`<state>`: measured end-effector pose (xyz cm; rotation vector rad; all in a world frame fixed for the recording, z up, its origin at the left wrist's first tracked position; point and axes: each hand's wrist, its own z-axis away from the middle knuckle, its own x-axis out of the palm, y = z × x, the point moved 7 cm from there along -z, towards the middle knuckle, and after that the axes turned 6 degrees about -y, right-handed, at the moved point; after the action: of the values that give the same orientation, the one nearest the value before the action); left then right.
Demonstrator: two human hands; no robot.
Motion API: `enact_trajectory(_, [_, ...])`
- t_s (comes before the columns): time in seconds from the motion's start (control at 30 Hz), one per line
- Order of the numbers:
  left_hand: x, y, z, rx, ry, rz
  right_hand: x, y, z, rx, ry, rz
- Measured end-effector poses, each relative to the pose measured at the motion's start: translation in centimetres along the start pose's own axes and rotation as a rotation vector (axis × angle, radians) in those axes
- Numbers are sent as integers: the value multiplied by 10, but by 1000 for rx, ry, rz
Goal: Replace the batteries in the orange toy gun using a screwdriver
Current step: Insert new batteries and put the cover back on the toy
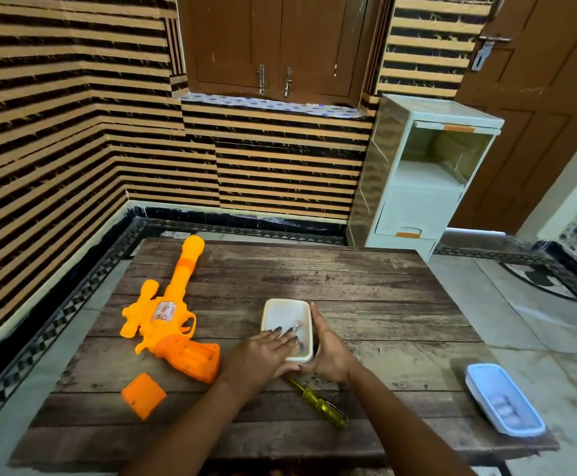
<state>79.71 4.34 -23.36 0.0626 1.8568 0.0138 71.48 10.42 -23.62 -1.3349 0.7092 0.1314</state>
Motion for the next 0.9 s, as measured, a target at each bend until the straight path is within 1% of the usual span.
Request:
enact_trajectory(0.03, [2, 0, 0, 9, 6, -15, 3, 5, -1, -2, -39, 76])
enact_trajectory(0.07, [1, 1, -1, 23, 5, -29, 1, 9, -2, -37, -2, 132])
enact_trajectory(0.1, [2, 1, -1, 41, 9, -54, 4, 18, -4, -65, -31, 153])
enact_trajectory(0.13, [1, 3, -2, 55, 11, -72, 4, 22, -3, -8, -74, 270])
enact_trajectory(0.17, [3, 3, -2, 63, 25, -87, 7, 28, -4, -16, -81, 275])
enact_trajectory(0.2, [4, 3, -3, 67, 18, -90, 8, 29, -1, 24, -74, 212])
enact_trajectory(0.27, [4, 3, -3, 74, 32, -109, 6, 32, -4, 19, -18, 116])
enact_trajectory(0.3, [4, 4, -2, 87, 64, -133, 5, 19, -3, -4, -29, 153])
enact_trajectory(0.37, [2, 6, -1, 99, 99, -156, 5, 30, -5, 42, -26, 98])
enact_trajectory(0.4, [0, 7, -1, 94, 112, -158, 5, 27, -4, 16, -10, 93])
enact_trajectory(0.43, [0, 7, -1, 85, 135, -149, 3, 34, -6, 77, 33, 39])
enact_trajectory(0.47, [-1, 6, -1, 74, 133, -131, 5, 30, -6, 72, -10, 72])
enact_trajectory(0.53, [-2, 6, -2, 46, 118, -118, 8, 44, -11, 150, -24, -115])
enact_trajectory(0.63, [-1, 1, -1, 4, 101, -95, 8, 44, -11, 180, -33, -217])
enact_trajectory(0.77, [-6, -5, -1, -38, 101, -43, 9, 44, -8, 188, 8, -64])
enact_trajectory(0.83, [-6, -8, 0, -74, 49, -21, 9, 48, -9, 176, 27, -20])
enact_trajectory(0.9, [-6, -8, 0, -105, -8, -10, 12, 51, -11, 182, 28, -29])
